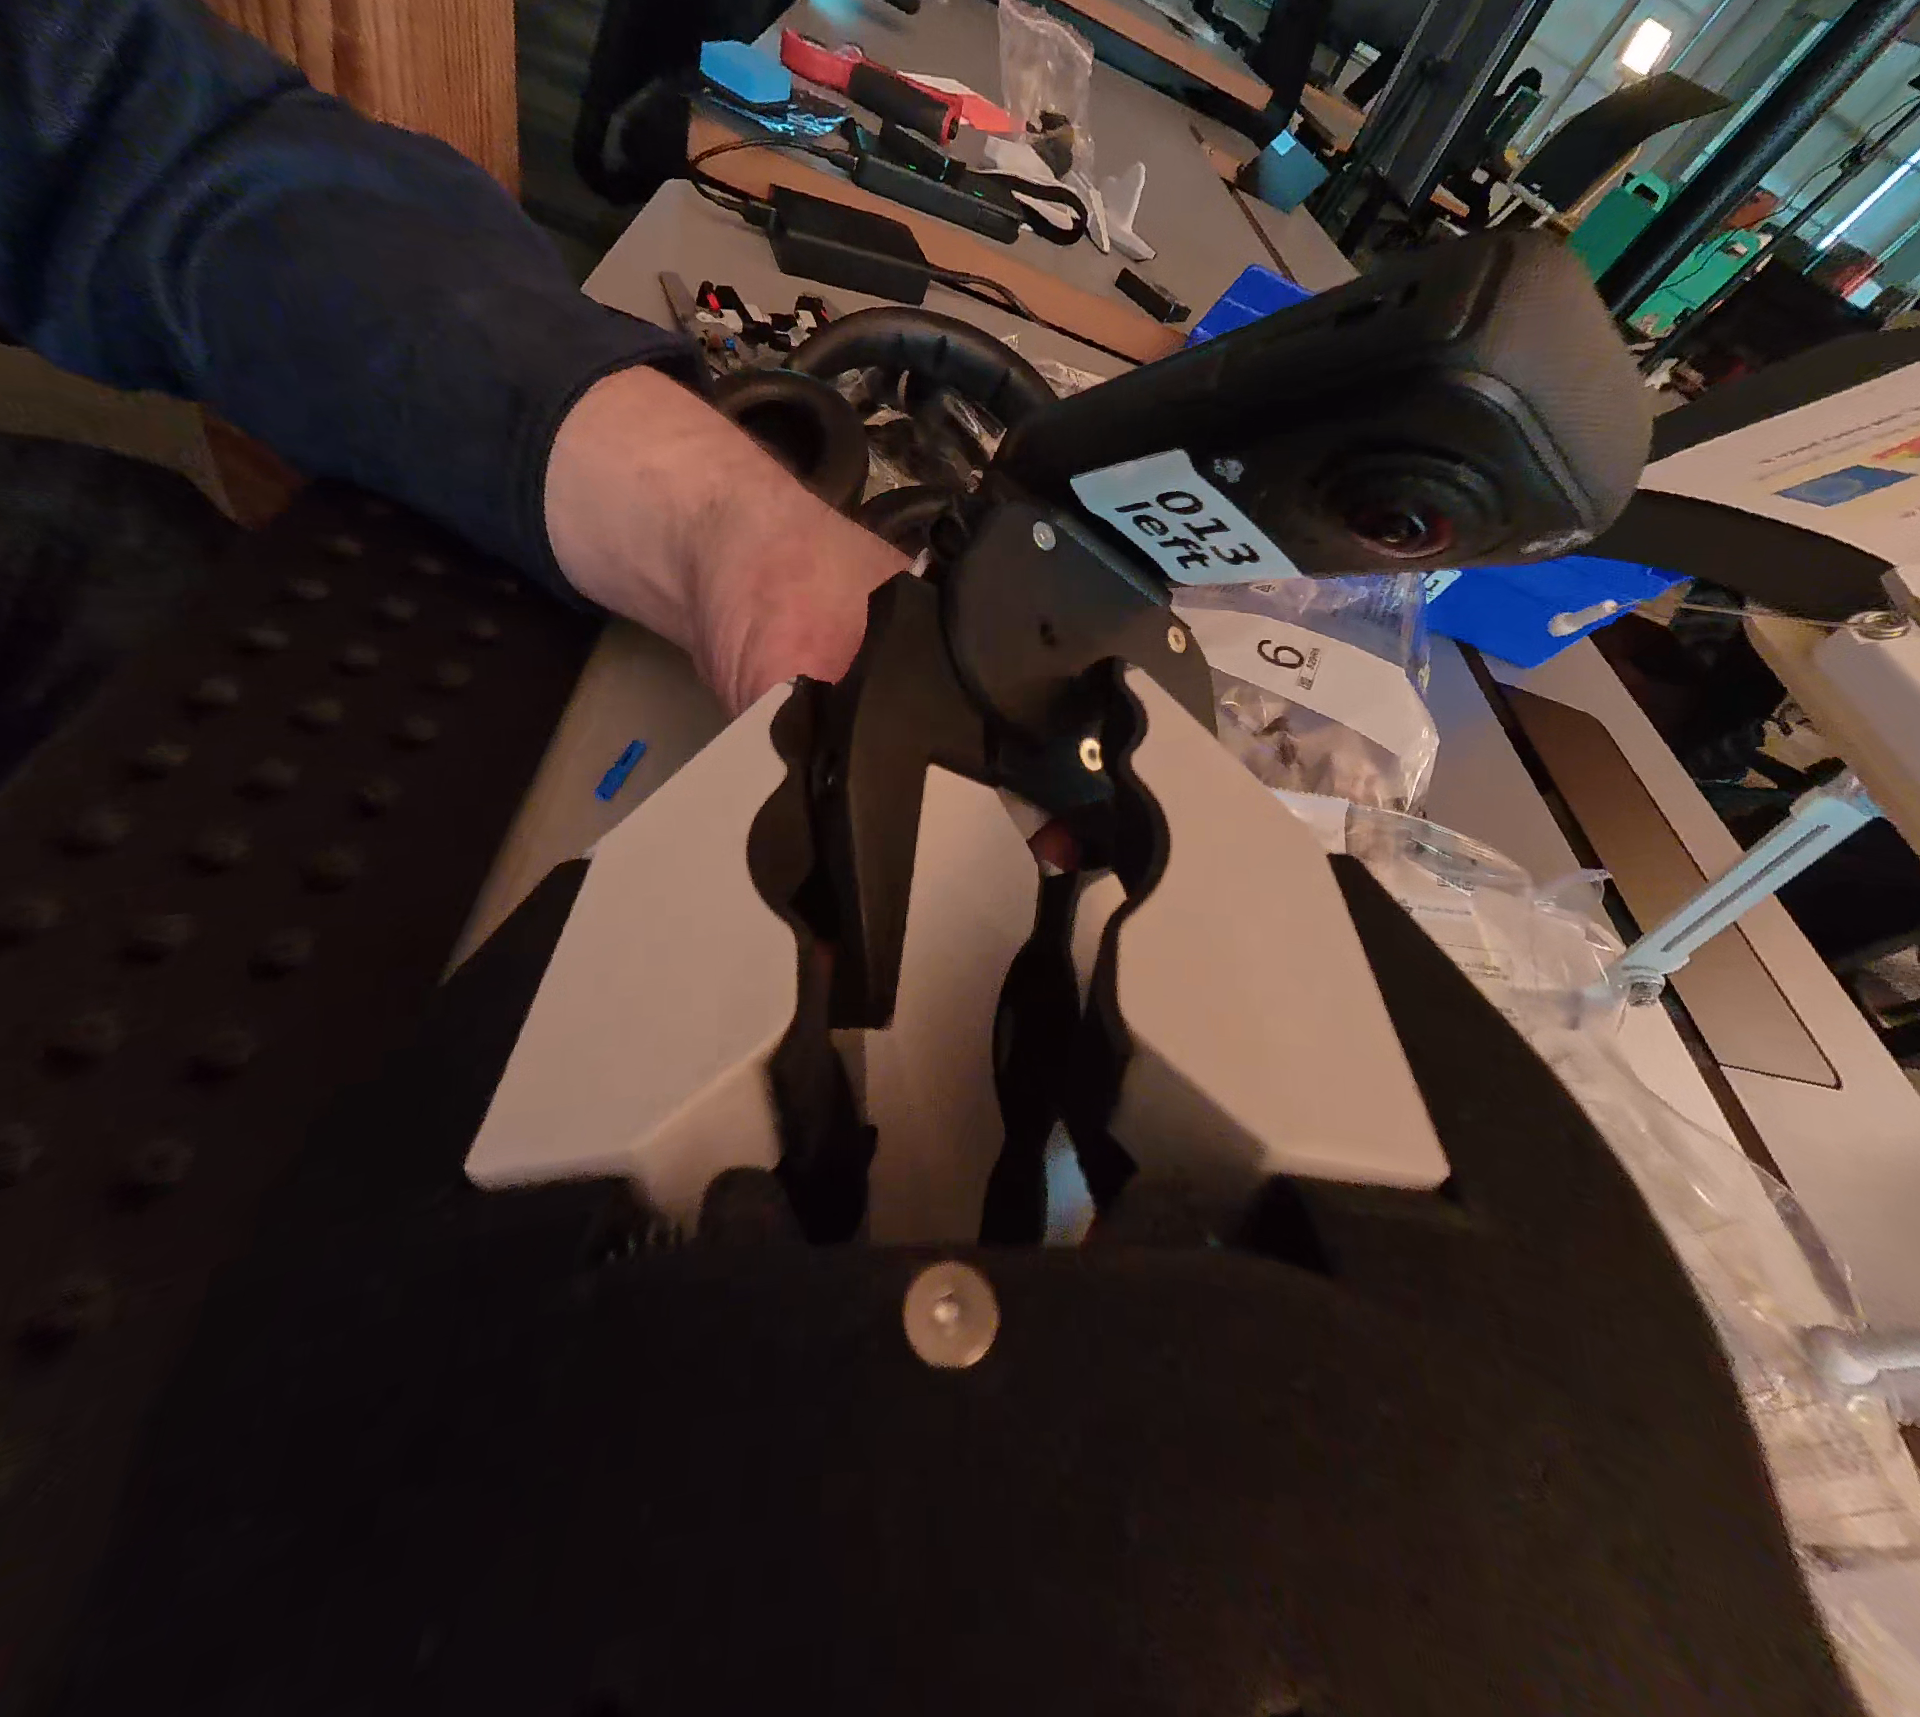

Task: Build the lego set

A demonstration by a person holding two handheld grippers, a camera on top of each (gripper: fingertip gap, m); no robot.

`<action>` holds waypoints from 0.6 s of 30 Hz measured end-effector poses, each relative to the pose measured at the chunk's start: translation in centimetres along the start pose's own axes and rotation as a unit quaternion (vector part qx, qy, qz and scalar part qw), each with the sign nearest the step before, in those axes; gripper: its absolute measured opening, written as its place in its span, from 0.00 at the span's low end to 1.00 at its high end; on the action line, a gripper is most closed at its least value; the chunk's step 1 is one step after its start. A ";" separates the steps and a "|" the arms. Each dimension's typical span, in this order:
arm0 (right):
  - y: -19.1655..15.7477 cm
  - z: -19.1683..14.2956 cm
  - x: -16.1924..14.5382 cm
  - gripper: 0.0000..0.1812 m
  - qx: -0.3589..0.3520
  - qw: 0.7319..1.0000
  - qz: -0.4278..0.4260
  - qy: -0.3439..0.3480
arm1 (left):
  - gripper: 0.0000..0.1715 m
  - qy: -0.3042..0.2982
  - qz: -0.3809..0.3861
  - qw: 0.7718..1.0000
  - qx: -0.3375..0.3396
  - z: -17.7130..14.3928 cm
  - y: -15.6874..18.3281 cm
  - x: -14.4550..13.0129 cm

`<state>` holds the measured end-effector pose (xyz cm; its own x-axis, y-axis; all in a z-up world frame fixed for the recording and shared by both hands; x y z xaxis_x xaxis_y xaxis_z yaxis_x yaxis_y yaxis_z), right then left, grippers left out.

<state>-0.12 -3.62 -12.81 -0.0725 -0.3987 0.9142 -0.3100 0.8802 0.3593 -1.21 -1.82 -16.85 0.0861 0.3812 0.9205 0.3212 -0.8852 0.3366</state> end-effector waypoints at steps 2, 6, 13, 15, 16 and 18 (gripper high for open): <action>0.0 -0.1 0.1 0.29 0.007 1.000 -0.001 -0.004 | 0.84 0.006 -0.003 1.000 -0.004 0.1 0.1 0.1; -0.2 -0.4 0.7 0.28 0.022 1.000 -0.003 -0.008 | 0.41 0.015 -0.004 1.000 -0.010 0.3 0.6 0.4; -0.4 -0.4 1.0 0.28 0.030 0.999 -0.009 -0.014 | 0.43 0.025 0.007 0.999 -0.022 0.5 1.1 0.5; -0.2 -0.4 1.0 0.28 0.029 1.000 -0.003 -0.004 | 0.83 0.022 0.010 1.000 -0.019 0.5 1.0 0.5; 0.0 -0.4 0.9 0.28 0.025 1.000 0.006 0.006 | 0.86 0.012 0.006 1.000 -0.018 0.4 0.8 0.5; 0.3 -0.4 0.7 0.29 0.018 1.000 0.019 0.007 | 0.80 0.001 0.000 1.000 -0.013 0.3 0.3 0.4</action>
<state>0.08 -3.55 -12.04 -0.0709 -0.3609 0.9299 -0.3421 0.8845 0.3172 -0.77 -1.86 -16.38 0.0844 0.3808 0.9208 0.2957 -0.8920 0.3418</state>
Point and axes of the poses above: each gripper's, where its closed fingertips meet, z out along the fingers, x out of its top, y = z × x across the jaws, the point moved 7 cm from there along -z, back along the fingers, and after that the axes turned 5 degrees about y, right-handed, at the moved point
